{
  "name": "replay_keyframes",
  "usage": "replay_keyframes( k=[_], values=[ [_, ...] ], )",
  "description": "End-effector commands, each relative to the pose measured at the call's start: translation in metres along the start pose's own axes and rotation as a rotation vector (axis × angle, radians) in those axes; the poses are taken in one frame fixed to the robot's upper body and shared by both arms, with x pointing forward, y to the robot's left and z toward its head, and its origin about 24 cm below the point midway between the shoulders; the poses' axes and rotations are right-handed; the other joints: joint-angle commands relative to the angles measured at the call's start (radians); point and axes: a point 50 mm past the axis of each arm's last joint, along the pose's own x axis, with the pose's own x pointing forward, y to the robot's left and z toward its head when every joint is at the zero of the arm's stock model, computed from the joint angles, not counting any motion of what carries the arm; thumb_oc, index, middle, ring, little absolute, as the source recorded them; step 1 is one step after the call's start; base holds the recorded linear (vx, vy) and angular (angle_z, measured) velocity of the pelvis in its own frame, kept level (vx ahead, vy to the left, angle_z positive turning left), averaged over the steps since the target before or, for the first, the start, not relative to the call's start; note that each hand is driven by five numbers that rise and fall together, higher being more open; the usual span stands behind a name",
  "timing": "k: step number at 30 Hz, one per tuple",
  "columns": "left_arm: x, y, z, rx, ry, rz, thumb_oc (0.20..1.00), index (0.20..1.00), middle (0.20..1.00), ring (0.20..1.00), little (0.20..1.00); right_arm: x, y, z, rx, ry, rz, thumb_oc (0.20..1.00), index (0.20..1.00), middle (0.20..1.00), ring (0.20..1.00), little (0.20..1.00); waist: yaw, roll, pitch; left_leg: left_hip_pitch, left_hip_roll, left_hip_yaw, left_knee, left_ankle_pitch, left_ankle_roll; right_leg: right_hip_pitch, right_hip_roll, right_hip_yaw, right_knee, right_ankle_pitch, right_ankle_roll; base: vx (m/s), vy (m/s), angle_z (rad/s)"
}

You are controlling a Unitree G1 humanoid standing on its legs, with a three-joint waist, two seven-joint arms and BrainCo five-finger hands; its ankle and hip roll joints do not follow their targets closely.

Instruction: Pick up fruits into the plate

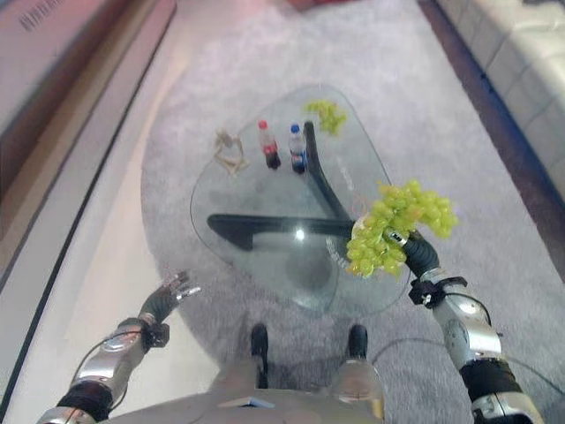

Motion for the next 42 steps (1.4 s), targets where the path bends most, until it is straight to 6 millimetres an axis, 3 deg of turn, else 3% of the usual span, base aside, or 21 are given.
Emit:
replay_keyframes(
  k=[1, 8, 16, 24, 33, 42],
  values=[
    [0.018, 0.01, 0.047, 0.118, -0.123, 0.086, 1.0, 1.0, 1.0, 1.0, 1.0, 0.035, 0.003, 0.084, -0.126, -0.313, -0.038, 0.2, 0.2, 0.2, 0.2, 0.2, 0.011, -0.06, 0.123, 0.058, -0.04, 0.003, 0.069, -0.13, 0.002, 0.034, -0.029, 0.026, 0.072, -0.094, 0.005, -0.14, -0.096, -0.14],
    [0.029, -0.006, 0.045, 0.218, -0.025, 0.089, 1.0, 1.0, 1.0, 1.0, 1.0, 0.057, -0.016, 0.132, -0.23, -0.336, -0.194, 0.2, 0.2, 0.2, 0.2, 0.2, 0.003, -0.048, 0.222, -0.076, -0.045, -0.021, 0.096, -0.098, 0.001, -0.124, -0.005, 0.034, 0.136, -0.084, -0.011, -0.12, -0.087, -0.07],
    [0.034, -0.021, 0.061, 0.236, -0.077, 0.057, 1.0, 1.0, 1.0, 1.0, 1.0, 0.067, -0.028, 0.154, -0.283, -0.315, -0.307, 0.2, 0.2, 0.2, 0.2, 0.2, 0.006, -0.022, 0.222, -0.221, -0.068, -0.036, 0.14, -0.095, 0.008, -0.28, -0.008, 0.028, 0.195, -0.082, -0.019, -0.06, -0.038, -0.09],
    [0.036, -0.032, 0.076, 0.207, -0.131, 0.01, 1.0, 1.0, 1.0, 1.0, 1.0, 0.074, -0.034, 0.183, -0.353, -0.312, -0.413, 0.2, 0.2, 0.2, 0.2, 0.2, 0.015, 0.029, 0.222, -0.319, -0.1, -0.027, 0.171, -0.095, 0.014, -0.393, -0.026, 0.034, 0.233, -0.082, -0.017, -0.04, 0.039, -0.07],
    [0.036, -0.038, 0.081, 0.19, -0.159, -0.008, 1.0, 1.0, 1.0, 1.0, 1.0, 0.08, -0.035, 0.19, -0.491, -0.25, -0.521, 0.2, 0.2, 0.2, 0.2, 0.2, 0.028, 0.058, 0.222, -0.375, -0.119, -0.02, 0.182, -0.087, 0.02, -0.46, -0.032, 0.034, 0.257, -0.08, -0.017, -0.01, 0.013, -0.02],
    [0.037, -0.044, 0.087, 0.164, -0.177, -0.011, 1.0, 1.0, 1.0, 1.0, 1.0, 0.091, -0.016, 0.171, -0.675, -0.195, -0.534, 0.2, 0.2, 0.2, 0.2, 0.2, 0.034, 0.051, 0.222, -0.395, -0.125, -0.012, 0.197, -0.09, 0.029, -0.483, -0.033, 0.035, 0.271, -0.079, -0.017, -0.01, 0.014, 0.01]
  ],
)
